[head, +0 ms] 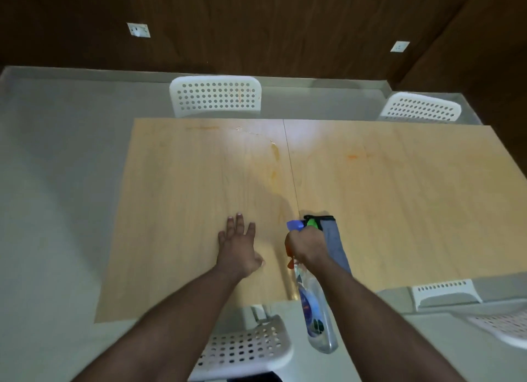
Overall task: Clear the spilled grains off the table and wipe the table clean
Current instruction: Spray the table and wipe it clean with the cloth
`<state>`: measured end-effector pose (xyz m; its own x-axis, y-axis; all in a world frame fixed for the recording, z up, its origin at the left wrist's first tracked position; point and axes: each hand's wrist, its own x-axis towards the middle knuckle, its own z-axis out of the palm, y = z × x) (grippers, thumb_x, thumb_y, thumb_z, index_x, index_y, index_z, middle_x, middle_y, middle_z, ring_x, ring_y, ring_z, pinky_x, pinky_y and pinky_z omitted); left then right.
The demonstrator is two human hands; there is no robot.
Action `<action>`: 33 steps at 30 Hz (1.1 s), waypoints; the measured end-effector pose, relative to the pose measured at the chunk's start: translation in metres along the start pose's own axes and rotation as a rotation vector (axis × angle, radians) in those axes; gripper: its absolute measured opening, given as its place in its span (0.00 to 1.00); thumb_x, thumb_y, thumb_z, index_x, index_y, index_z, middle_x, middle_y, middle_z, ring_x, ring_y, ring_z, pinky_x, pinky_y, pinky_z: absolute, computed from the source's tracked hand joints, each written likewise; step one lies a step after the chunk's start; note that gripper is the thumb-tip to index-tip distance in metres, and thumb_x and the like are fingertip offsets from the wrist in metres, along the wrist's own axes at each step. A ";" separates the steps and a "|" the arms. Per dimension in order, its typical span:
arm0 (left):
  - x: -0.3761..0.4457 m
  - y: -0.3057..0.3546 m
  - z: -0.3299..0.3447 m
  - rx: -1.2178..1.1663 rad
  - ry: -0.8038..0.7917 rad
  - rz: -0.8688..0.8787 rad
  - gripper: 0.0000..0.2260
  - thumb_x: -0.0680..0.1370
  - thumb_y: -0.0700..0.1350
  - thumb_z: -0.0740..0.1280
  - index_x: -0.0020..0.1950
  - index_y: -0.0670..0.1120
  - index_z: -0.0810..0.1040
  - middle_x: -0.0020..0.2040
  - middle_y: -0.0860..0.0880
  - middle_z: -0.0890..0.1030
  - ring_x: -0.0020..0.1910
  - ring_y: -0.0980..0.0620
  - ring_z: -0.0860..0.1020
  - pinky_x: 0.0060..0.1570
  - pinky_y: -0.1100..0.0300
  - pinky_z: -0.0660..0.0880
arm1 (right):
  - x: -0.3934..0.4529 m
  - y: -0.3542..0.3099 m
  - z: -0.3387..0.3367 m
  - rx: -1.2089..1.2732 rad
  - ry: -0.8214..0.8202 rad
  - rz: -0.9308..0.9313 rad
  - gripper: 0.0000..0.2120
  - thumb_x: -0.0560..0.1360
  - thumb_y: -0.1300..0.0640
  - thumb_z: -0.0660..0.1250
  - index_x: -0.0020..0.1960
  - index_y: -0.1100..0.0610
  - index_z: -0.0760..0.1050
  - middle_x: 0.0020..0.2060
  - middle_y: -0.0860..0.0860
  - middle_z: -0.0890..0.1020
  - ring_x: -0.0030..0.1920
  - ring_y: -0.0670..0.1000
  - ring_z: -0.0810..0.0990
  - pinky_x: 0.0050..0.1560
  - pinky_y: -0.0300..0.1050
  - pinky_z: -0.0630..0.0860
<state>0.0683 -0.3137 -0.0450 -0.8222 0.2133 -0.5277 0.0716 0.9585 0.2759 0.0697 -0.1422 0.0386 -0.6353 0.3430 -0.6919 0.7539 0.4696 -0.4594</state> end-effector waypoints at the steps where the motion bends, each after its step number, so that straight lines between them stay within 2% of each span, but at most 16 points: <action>1: -0.006 0.001 0.005 0.000 0.002 -0.005 0.48 0.77 0.61 0.71 0.87 0.51 0.45 0.85 0.42 0.35 0.84 0.39 0.36 0.81 0.38 0.48 | -0.004 0.010 0.002 -0.037 0.011 -0.020 0.09 0.77 0.60 0.64 0.39 0.60 0.78 0.34 0.57 0.83 0.33 0.57 0.83 0.32 0.44 0.79; 4: -0.025 0.002 0.017 -0.017 0.008 -0.026 0.48 0.77 0.60 0.71 0.87 0.51 0.44 0.85 0.43 0.34 0.84 0.40 0.36 0.82 0.39 0.48 | -0.020 0.032 0.008 -0.146 0.034 -0.081 0.08 0.70 0.62 0.67 0.43 0.66 0.81 0.38 0.60 0.84 0.39 0.60 0.83 0.36 0.49 0.76; 6: -0.036 0.001 0.023 -0.022 0.016 -0.043 0.48 0.77 0.60 0.72 0.87 0.51 0.45 0.85 0.43 0.35 0.84 0.41 0.37 0.82 0.40 0.49 | -0.031 0.042 0.013 -0.209 -0.025 -0.118 0.08 0.73 0.61 0.65 0.42 0.65 0.79 0.37 0.59 0.82 0.38 0.58 0.82 0.37 0.49 0.77; 9: -0.049 -0.006 0.032 -0.024 0.043 -0.074 0.48 0.77 0.60 0.72 0.87 0.50 0.46 0.86 0.43 0.36 0.85 0.42 0.38 0.81 0.40 0.50 | -0.045 0.047 0.024 -0.333 -0.117 -0.165 0.11 0.78 0.59 0.63 0.37 0.59 0.74 0.36 0.57 0.81 0.36 0.56 0.80 0.37 0.45 0.78; 13: -0.070 -0.029 0.043 -0.030 0.077 -0.107 0.48 0.78 0.62 0.71 0.87 0.50 0.46 0.86 0.43 0.36 0.85 0.42 0.39 0.81 0.41 0.50 | -0.062 0.041 0.051 -0.479 -0.151 -0.262 0.08 0.73 0.59 0.65 0.35 0.58 0.71 0.34 0.55 0.78 0.35 0.55 0.76 0.32 0.45 0.67; 16: -0.084 -0.053 0.049 -0.057 0.114 -0.154 0.48 0.77 0.64 0.71 0.87 0.50 0.46 0.85 0.42 0.36 0.85 0.42 0.39 0.82 0.42 0.49 | -0.074 0.031 0.076 -0.495 -0.232 -0.295 0.04 0.69 0.59 0.65 0.36 0.60 0.75 0.31 0.55 0.80 0.33 0.55 0.79 0.31 0.44 0.71; 19: -0.097 -0.078 0.052 -0.085 0.143 -0.217 0.49 0.77 0.66 0.70 0.87 0.49 0.45 0.85 0.42 0.37 0.85 0.41 0.38 0.82 0.41 0.49 | -0.086 0.018 0.100 -0.511 -0.276 -0.340 0.10 0.67 0.56 0.62 0.41 0.61 0.78 0.34 0.56 0.84 0.36 0.56 0.84 0.38 0.50 0.82; 24: -0.117 -0.124 0.050 -0.131 0.164 -0.328 0.51 0.76 0.66 0.71 0.86 0.49 0.44 0.85 0.42 0.37 0.85 0.41 0.38 0.81 0.40 0.50 | -0.103 -0.013 0.142 -0.565 -0.358 -0.392 0.08 0.71 0.58 0.63 0.40 0.62 0.79 0.32 0.56 0.84 0.32 0.55 0.84 0.34 0.45 0.79; 28: -0.130 -0.163 0.045 -0.196 0.184 -0.412 0.50 0.76 0.64 0.72 0.86 0.48 0.44 0.85 0.42 0.36 0.84 0.41 0.37 0.82 0.40 0.49 | -0.115 -0.044 0.182 -0.626 -0.469 -0.415 0.13 0.69 0.56 0.65 0.39 0.66 0.83 0.32 0.59 0.86 0.31 0.56 0.86 0.42 0.50 0.85; 31: -0.135 -0.180 0.040 -0.209 0.182 -0.433 0.51 0.75 0.60 0.74 0.86 0.47 0.43 0.85 0.42 0.36 0.84 0.41 0.37 0.82 0.40 0.49 | -0.115 -0.063 0.206 -0.652 -0.452 -0.448 0.13 0.72 0.55 0.67 0.42 0.65 0.83 0.34 0.58 0.86 0.34 0.56 0.87 0.42 0.51 0.86; 33: -0.134 -0.191 0.036 -0.223 0.182 -0.433 0.53 0.75 0.60 0.74 0.86 0.47 0.42 0.85 0.42 0.36 0.84 0.41 0.37 0.82 0.40 0.48 | -0.114 -0.078 0.220 -0.606 -0.445 -0.455 0.11 0.73 0.58 0.64 0.44 0.65 0.81 0.35 0.59 0.86 0.36 0.57 0.87 0.42 0.52 0.86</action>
<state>0.1852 -0.5189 -0.0557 -0.8364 -0.2490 -0.4883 -0.4023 0.8839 0.2384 0.1199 -0.3971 0.0304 -0.6333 -0.2723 -0.7244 0.1445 0.8780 -0.4563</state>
